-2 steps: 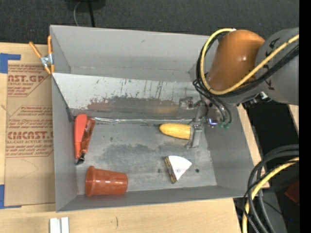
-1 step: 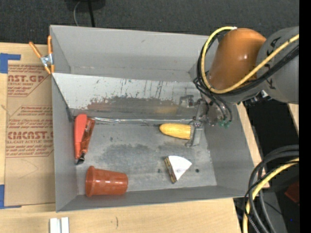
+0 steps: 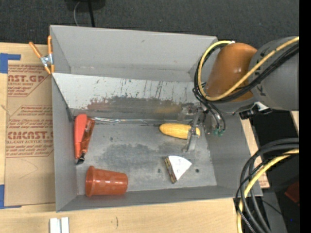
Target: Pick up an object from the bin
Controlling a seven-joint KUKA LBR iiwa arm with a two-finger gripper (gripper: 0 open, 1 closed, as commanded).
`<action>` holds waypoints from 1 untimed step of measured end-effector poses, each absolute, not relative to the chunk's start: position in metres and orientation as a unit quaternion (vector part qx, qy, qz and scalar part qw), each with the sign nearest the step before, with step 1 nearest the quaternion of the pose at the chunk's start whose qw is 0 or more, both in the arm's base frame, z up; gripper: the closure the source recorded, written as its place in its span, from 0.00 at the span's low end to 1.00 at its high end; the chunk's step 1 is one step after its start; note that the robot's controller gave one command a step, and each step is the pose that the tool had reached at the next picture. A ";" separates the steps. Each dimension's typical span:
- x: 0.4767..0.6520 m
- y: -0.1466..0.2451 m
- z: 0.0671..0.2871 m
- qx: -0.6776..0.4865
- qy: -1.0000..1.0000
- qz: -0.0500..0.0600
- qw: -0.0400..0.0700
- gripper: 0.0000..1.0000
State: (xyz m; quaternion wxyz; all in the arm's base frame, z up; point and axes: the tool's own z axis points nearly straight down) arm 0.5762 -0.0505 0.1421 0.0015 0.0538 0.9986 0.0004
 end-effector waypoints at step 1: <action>0.592 -0.080 0.071 0.050 0.999 0.000 0.003 0.00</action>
Offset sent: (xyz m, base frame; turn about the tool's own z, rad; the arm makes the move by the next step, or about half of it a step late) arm 0.0093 -0.0323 -0.0721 0.2259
